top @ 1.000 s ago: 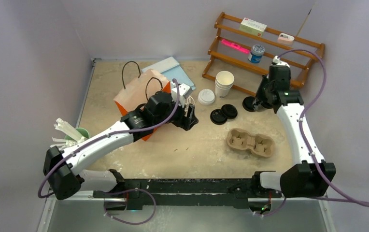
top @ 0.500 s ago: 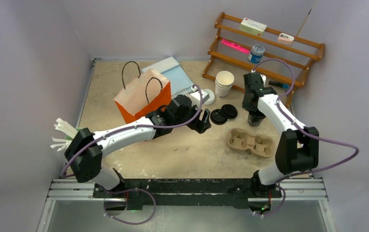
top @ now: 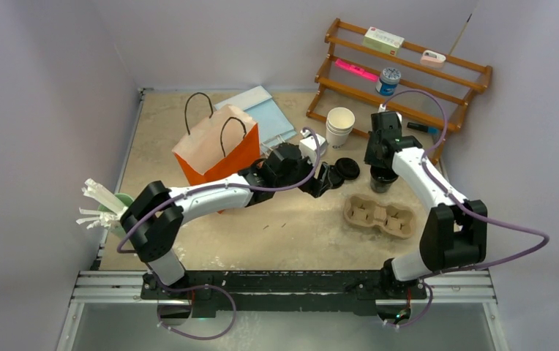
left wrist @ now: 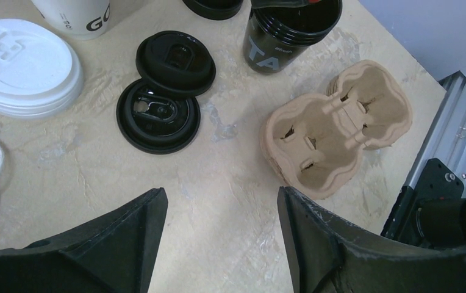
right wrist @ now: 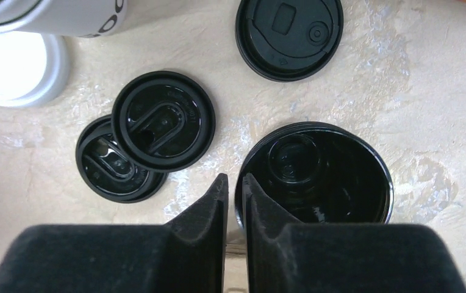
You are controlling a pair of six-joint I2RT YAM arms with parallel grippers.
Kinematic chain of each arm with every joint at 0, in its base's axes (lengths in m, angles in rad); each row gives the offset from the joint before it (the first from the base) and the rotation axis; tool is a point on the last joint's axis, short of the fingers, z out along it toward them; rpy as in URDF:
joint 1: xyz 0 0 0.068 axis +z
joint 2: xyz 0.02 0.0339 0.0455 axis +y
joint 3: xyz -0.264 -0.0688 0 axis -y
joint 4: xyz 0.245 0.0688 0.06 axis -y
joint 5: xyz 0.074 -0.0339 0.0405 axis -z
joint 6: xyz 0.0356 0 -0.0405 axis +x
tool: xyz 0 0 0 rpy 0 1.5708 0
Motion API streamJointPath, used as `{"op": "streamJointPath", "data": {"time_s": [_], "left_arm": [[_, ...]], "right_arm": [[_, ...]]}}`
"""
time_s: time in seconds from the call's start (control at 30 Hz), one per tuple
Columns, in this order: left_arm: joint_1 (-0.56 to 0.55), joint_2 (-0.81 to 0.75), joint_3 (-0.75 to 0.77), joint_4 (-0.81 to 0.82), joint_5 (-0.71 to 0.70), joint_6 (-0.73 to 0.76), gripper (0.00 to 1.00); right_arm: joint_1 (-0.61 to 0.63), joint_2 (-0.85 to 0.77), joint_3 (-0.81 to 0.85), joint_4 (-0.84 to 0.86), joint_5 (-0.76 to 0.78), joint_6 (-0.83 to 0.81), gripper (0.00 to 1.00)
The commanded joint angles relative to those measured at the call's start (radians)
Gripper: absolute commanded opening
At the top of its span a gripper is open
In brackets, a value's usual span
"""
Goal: Pack the takeout coffee
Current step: Adjust the coffee cup at the center of the board, then pick up the coffee cup.
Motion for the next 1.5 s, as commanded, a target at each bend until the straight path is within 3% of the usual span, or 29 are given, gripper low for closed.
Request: {"op": "streamJointPath", "data": {"time_s": [0.0,0.1,0.47,0.63,0.77,0.83,1.07,1.3,1.47], "left_arm": [[0.000,0.037,0.036,0.121,0.023,-0.013,0.70],[0.000,0.070,0.050,0.148,0.042,-0.026,0.70],[0.009,0.139,0.086,0.192,0.090,-0.058,0.64],[0.018,0.140,0.085,0.178,0.091,-0.053,0.64],[0.028,0.144,0.080,0.181,0.098,-0.053,0.64],[0.038,0.154,0.082,0.191,0.109,-0.059,0.64],[0.057,0.238,0.103,0.314,0.198,-0.122,0.64],[0.056,0.370,0.133,0.579,0.333,-0.229,0.56],[0.049,0.397,0.139,0.627,0.322,-0.126,0.65]], "right_arm": [[0.006,-0.044,0.002,-0.004,0.004,0.002,0.16],[0.006,-0.040,0.006,-0.025,0.018,-0.004,0.19],[0.007,-0.010,0.008,-0.041,0.084,0.003,0.18],[0.008,-0.006,0.006,-0.041,0.079,0.005,0.14],[0.009,-0.015,0.007,-0.043,0.063,0.011,0.02],[0.008,-0.038,0.007,-0.043,0.028,0.014,0.00],[0.009,-0.165,-0.007,-0.032,-0.089,0.034,0.00],[0.009,-0.186,-0.003,-0.071,-0.096,0.036,0.00],[0.009,-0.202,0.007,-0.072,-0.098,0.047,0.00]]}}
